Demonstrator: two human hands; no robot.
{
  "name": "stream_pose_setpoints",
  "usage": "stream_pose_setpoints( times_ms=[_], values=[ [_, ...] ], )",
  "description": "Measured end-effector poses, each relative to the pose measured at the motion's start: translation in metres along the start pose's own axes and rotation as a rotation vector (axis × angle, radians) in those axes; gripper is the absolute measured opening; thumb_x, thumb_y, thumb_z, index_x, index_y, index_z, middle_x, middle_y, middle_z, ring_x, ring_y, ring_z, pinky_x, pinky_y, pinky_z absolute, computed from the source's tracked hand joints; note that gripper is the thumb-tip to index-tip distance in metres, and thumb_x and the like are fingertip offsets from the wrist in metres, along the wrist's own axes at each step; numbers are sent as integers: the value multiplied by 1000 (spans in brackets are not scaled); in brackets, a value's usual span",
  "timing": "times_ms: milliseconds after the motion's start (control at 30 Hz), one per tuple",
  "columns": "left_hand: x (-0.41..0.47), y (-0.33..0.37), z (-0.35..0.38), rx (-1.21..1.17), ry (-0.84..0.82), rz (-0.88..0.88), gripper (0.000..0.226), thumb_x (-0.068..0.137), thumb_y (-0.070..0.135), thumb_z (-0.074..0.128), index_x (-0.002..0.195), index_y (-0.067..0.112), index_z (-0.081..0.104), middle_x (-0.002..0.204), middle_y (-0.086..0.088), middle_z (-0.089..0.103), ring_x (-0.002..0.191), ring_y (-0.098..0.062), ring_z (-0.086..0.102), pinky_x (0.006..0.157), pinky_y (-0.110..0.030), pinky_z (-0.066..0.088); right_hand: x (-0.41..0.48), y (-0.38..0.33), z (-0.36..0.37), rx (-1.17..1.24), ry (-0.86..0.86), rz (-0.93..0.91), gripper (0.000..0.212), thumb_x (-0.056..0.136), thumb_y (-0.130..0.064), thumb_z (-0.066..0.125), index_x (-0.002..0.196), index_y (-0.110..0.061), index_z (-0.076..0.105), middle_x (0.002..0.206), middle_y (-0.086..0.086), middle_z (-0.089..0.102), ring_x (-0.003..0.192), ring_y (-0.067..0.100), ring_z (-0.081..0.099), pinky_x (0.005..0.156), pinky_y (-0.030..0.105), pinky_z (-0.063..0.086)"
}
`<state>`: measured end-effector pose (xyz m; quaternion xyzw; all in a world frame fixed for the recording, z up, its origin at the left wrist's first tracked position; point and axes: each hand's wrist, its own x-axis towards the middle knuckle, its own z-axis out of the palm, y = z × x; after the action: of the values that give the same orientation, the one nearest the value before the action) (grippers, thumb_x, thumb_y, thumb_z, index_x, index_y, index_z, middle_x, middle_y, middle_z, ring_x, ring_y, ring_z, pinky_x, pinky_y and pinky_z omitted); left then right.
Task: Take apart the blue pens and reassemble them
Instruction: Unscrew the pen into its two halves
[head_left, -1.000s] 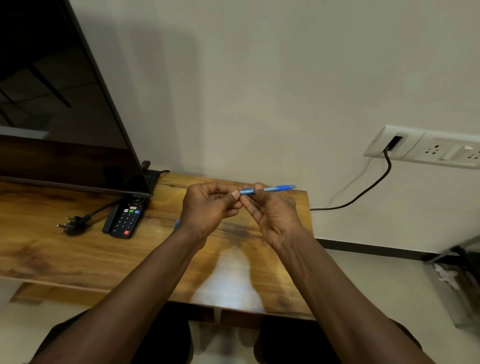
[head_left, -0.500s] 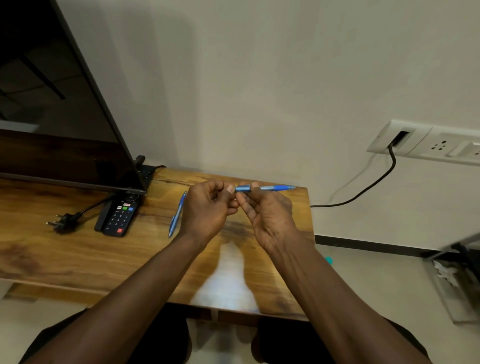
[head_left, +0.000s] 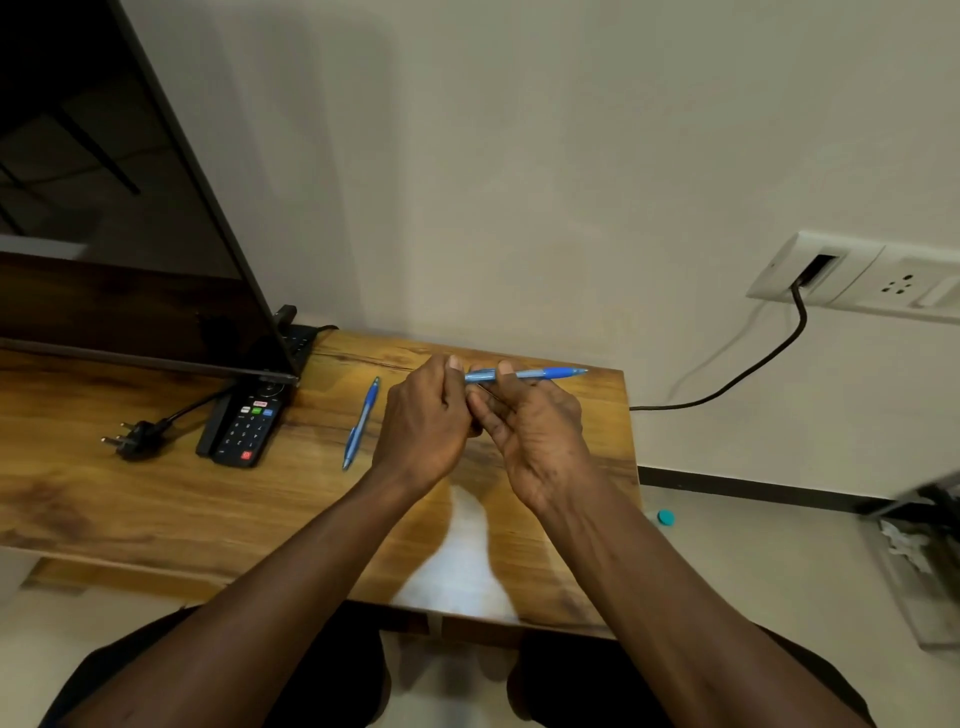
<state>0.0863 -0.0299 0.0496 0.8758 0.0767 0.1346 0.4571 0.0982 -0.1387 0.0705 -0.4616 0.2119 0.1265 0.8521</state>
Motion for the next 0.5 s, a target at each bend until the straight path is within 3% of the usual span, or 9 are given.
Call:
stream_pose_setpoints(
  times_ms=[100, 167, 367, 500],
  values=[
    [4, -5, 1, -104, -6, -71, 45, 113, 32, 37, 81, 9, 59, 75, -9, 66, 71, -26, 68, 66, -47, 59, 2, 3, 0, 4, -17, -28, 24, 99, -9, 66, 112, 10, 65, 92, 18, 76, 80, 23, 76, 73, 27, 63],
    [5, -9, 3, -198, -7, -119, 48, 112, 37, 38, 84, 7, 63, 78, -14, 70, 76, -31, 74, 70, -54, 63, 2, 4, 1, 14, -16, -45, 28, 99, -9, 65, 118, 11, 63, 93, 19, 76, 80, 23, 76, 72, 26, 63],
    [3, -7, 4, -459, -86, -233, 46, 113, 35, 42, 97, 2, 70, 87, -17, 76, 82, -24, 79, 74, -41, 67, 5, 3, -1, 21, -3, -45, 29, 101, -10, 64, 121, 12, 61, 106, 24, 75, 89, 30, 76, 78, 30, 64],
    [3, -8, -1, -455, -114, -208, 38, 110, 33, 52, 97, 2, 70, 84, -11, 77, 81, -19, 79, 72, -33, 65, 6, -4, -4, 57, 20, -41, 15, 104, -7, 58, 112, 5, 60, 105, 24, 73, 95, 35, 76, 81, 35, 65]
  ],
)
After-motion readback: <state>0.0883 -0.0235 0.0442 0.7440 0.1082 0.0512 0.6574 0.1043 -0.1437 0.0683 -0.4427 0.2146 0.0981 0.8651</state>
